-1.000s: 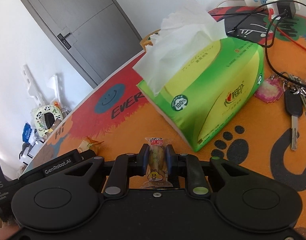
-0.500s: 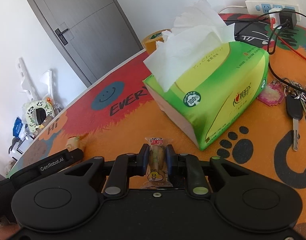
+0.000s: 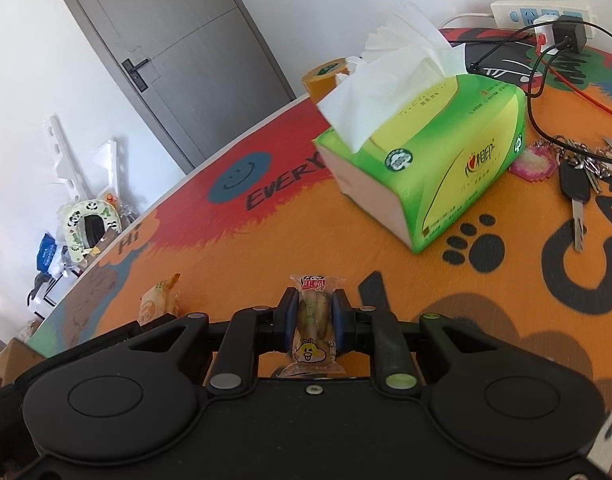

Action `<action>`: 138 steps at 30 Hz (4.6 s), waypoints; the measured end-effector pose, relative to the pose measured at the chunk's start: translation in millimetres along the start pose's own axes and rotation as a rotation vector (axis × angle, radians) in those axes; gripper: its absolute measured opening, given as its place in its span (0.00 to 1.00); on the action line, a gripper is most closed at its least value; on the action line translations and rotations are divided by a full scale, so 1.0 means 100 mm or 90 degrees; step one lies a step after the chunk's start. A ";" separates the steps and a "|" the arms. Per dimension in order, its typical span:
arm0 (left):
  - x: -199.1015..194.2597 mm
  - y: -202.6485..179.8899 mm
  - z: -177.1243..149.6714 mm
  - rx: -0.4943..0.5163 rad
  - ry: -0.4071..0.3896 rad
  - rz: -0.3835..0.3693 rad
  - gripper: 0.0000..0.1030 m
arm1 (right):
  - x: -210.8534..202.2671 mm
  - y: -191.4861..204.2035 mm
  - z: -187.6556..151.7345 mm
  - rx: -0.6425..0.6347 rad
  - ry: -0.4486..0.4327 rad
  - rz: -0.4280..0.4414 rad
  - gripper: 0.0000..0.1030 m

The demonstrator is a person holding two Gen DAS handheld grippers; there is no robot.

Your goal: Organize snacks

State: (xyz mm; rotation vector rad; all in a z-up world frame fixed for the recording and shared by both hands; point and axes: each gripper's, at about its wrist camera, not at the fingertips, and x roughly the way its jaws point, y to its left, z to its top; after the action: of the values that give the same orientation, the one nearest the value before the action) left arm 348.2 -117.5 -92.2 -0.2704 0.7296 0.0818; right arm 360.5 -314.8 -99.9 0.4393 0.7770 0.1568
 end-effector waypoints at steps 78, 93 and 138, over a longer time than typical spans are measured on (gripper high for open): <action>-2.04 2.25 -0.08 -0.161 -0.162 0.049 0.35 | -0.93 2.36 -0.98 -0.223 -0.018 0.234 0.19; -2.13 2.46 -0.04 -0.188 -0.179 0.088 0.56 | -0.77 2.66 -0.93 -0.232 0.002 0.252 0.25; -2.70 1.52 -0.45 -0.072 -0.137 0.072 1.00 | -1.91 1.31 -0.85 -0.188 -0.076 0.176 1.00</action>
State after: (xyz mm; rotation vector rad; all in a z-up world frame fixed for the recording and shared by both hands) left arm 92.8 22.3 23.1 -0.3234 0.5268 0.2565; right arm 168.2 -226.0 27.0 0.2703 0.5618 0.4921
